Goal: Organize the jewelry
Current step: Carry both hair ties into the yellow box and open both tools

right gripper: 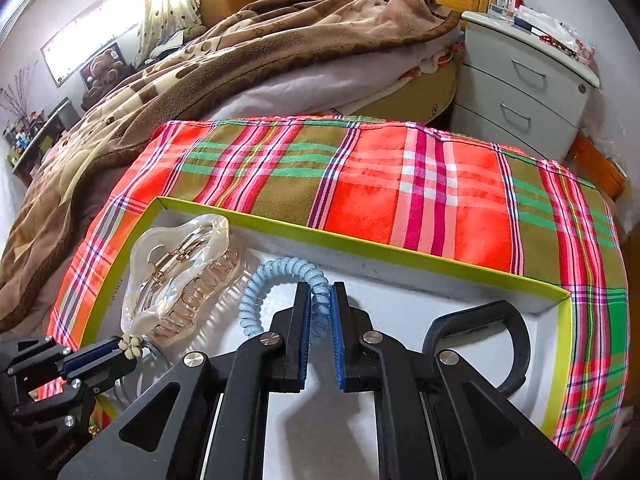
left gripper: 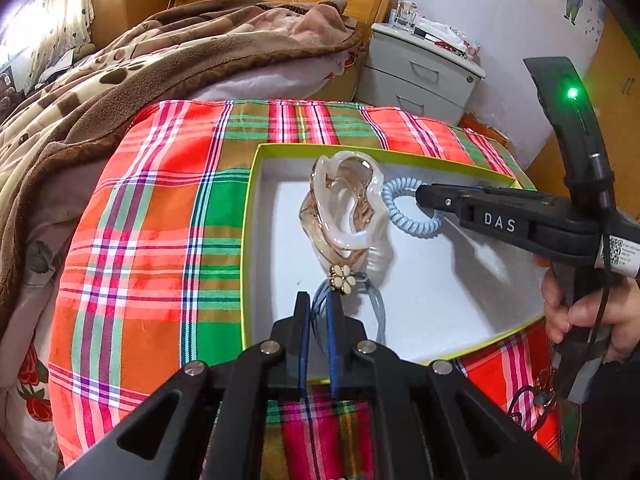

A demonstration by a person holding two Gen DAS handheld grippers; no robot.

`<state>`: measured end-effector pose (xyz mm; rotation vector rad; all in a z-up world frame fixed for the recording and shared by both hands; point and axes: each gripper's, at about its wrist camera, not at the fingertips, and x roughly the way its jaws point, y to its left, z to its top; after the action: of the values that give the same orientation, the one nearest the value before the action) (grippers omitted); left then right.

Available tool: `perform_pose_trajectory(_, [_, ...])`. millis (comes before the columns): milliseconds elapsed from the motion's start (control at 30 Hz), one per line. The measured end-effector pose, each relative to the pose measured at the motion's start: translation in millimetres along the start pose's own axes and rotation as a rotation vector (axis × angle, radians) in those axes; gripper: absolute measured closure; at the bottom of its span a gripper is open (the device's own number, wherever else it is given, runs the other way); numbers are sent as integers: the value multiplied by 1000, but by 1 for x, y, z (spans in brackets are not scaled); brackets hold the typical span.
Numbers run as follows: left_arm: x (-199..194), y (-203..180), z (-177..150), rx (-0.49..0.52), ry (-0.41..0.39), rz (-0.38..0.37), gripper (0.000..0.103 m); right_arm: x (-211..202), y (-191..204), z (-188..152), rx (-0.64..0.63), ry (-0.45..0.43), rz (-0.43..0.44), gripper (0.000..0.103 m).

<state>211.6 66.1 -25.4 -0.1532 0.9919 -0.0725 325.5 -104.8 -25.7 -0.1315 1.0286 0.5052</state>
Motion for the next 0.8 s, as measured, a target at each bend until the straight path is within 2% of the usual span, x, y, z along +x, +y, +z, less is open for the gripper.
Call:
perform_pose_trajectory(67, [-1, 0, 1, -2, -2, 1, 82, 1, 0, 0, -4, 6, -5, 93])
perform_pose_trajectory(100, [-1, 0, 1, -3, -3, -1, 80, 1, 0, 0, -4, 6, -7, 92])
perform_pose_trajectory(333, [-2, 0, 1, -2, -2, -4, 80, 2, -1, 0, -2, 3, -7, 91])
perform_pose_trajectory(400, [-2, 0, 0, 0, -3, -4, 78, 1, -2, 0, -2, 1, -10, 87])
perform_pose_trajectory(533, [-4, -1, 0, 3, -6, -3, 72, -1, -3, 1, 10, -7, -7, 87])
perform_pose_trajectory(800, [-12, -4, -5, 10, -13, -5, 69, -10, -2, -2, 25, -25, 0, 86])
